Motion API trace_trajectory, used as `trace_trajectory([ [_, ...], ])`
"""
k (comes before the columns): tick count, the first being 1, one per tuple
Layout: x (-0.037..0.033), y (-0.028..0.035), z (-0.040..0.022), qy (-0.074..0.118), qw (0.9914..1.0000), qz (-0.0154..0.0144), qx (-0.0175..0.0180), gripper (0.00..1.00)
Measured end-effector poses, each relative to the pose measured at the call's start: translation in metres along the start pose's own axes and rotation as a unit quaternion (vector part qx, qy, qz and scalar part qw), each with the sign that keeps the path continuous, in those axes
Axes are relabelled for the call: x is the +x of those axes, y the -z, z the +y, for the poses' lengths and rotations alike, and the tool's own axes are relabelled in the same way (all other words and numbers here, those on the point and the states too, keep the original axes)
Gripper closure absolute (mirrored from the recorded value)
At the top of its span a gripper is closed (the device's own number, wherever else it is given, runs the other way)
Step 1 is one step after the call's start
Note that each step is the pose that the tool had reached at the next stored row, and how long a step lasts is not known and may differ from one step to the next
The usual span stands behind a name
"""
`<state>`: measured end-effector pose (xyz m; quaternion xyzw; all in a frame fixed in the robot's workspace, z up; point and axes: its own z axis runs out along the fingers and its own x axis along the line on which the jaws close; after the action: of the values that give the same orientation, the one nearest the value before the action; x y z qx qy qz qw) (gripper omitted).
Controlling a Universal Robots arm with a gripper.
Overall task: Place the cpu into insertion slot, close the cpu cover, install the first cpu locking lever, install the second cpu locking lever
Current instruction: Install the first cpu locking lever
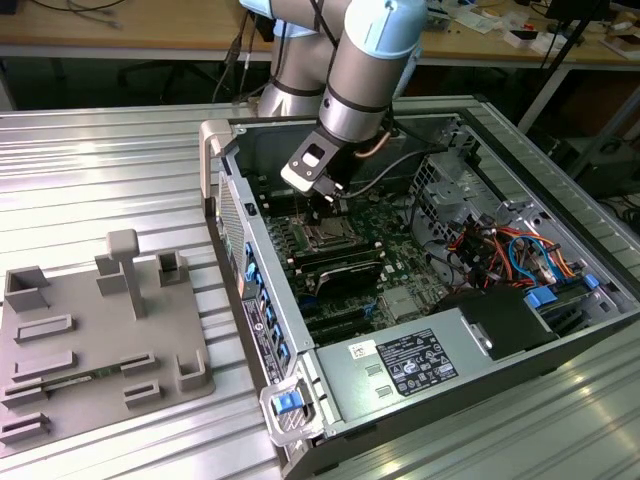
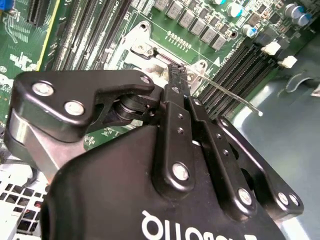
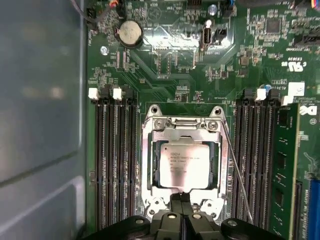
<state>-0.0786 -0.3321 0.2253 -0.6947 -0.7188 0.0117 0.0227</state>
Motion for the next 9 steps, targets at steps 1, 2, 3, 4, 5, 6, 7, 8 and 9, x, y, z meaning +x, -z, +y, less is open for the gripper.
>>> trace_trajectory([
  [1, 0.0002, 0.0099, -0.0008, 0.003, 1.0, -0.0001, 0.0, 0.89],
  [2, 0.0003, 0.0147, -0.0014, 0.004, 0.99999, -0.0002, 0.0, 0.89],
  [3, 0.0004, 0.0187, -0.0016, 0.006, 0.99998, -0.0003, -0.0002, 0.89],
  [4, 0.0004, 0.0238, -0.0018, 0.007, 0.99997, -0.0004, -0.0003, 0.89],
  [5, 0.0005, 0.0277, -0.002, 0.009, 0.99996, -0.0007, -0.0004, 0.89],
  [6, 0.0007, 0.0354, -0.0028, 0.012, 0.99993, -0.0013, -0.0007, 0.89],
  [7, 0.0007, 0.0384, -0.0033, 0.015, 0.99989, -0.0015, -0.0007, 0.89],
  [8, 0.0007, 0.0394, -0.0033, 0.021, 0.99978, -0.0018, -0.0007, 0.89],
  [9, 0.0007, 0.0393, -0.0033, 0.029, 0.99957, -0.002, -0.0007, 0.89],
])
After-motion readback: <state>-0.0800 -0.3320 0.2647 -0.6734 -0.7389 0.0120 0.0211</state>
